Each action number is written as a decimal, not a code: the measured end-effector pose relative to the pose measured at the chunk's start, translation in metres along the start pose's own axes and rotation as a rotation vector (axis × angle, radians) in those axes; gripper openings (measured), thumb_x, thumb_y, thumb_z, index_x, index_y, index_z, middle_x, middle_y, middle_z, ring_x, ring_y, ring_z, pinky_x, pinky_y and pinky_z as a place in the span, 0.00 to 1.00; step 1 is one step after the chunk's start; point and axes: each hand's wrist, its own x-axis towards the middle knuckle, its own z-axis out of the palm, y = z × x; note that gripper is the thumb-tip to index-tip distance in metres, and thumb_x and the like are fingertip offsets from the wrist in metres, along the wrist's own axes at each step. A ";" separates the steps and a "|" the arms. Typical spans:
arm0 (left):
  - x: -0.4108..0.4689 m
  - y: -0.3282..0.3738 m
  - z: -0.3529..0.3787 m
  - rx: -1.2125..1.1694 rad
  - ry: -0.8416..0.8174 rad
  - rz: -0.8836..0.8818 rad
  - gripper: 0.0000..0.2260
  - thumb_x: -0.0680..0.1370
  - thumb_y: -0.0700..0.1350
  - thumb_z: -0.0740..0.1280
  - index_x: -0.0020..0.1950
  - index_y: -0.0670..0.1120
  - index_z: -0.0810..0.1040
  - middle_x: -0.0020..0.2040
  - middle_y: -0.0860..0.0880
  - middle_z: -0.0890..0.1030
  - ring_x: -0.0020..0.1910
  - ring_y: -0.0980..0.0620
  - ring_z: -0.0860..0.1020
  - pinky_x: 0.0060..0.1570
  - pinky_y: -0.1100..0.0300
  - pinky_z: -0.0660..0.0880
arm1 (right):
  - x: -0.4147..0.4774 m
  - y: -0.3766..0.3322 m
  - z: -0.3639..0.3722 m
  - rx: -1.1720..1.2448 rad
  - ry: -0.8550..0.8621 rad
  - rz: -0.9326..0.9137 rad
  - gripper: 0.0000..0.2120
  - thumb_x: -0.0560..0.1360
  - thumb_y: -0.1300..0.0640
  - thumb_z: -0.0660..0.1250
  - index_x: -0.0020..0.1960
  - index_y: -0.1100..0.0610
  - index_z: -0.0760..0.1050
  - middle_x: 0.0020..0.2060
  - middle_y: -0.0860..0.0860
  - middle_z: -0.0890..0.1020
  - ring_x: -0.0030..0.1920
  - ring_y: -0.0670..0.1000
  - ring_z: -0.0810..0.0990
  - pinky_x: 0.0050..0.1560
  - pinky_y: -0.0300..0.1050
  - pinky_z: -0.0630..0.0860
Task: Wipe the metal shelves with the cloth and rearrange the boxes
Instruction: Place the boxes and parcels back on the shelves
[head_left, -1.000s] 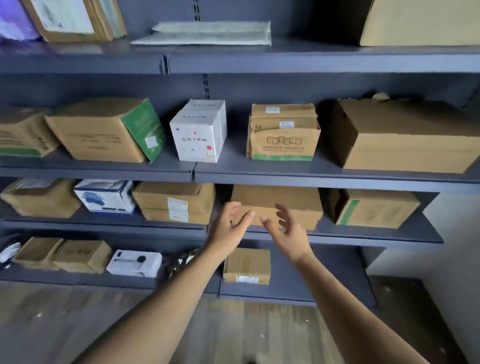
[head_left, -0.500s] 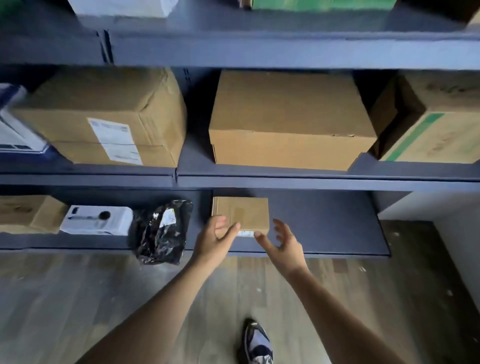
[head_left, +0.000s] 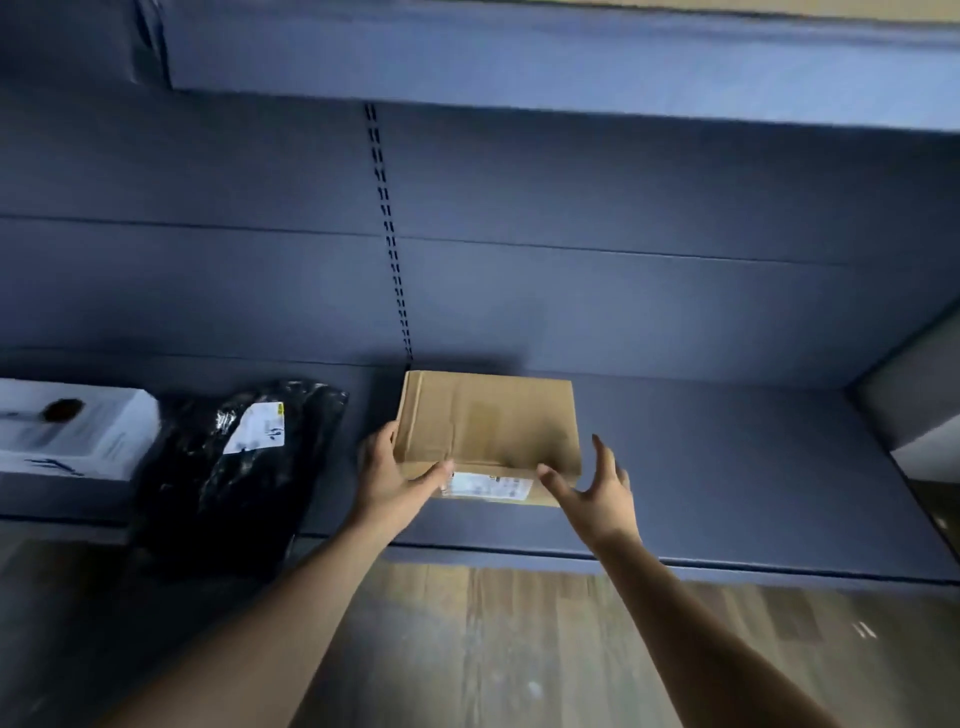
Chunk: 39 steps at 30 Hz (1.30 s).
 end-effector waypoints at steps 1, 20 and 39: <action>0.008 -0.008 0.006 -0.021 0.007 -0.005 0.42 0.70 0.54 0.79 0.78 0.48 0.62 0.76 0.47 0.63 0.74 0.48 0.65 0.72 0.54 0.63 | 0.008 0.008 0.007 -0.002 0.002 -0.015 0.45 0.73 0.40 0.74 0.82 0.50 0.54 0.77 0.56 0.63 0.75 0.58 0.67 0.69 0.51 0.67; -0.009 -0.031 -0.016 -0.012 0.000 0.014 0.38 0.69 0.46 0.81 0.75 0.53 0.68 0.64 0.52 0.76 0.57 0.56 0.73 0.50 0.65 0.69 | -0.003 0.012 0.026 0.024 0.053 -0.074 0.32 0.75 0.52 0.74 0.76 0.43 0.66 0.66 0.51 0.76 0.57 0.48 0.77 0.58 0.44 0.71; -0.300 0.299 -0.314 -0.145 0.036 0.086 0.37 0.65 0.54 0.83 0.69 0.52 0.72 0.61 0.52 0.77 0.62 0.52 0.75 0.61 0.59 0.70 | -0.376 -0.298 -0.254 0.147 0.226 0.008 0.39 0.74 0.48 0.76 0.79 0.45 0.60 0.63 0.53 0.70 0.63 0.55 0.75 0.60 0.48 0.69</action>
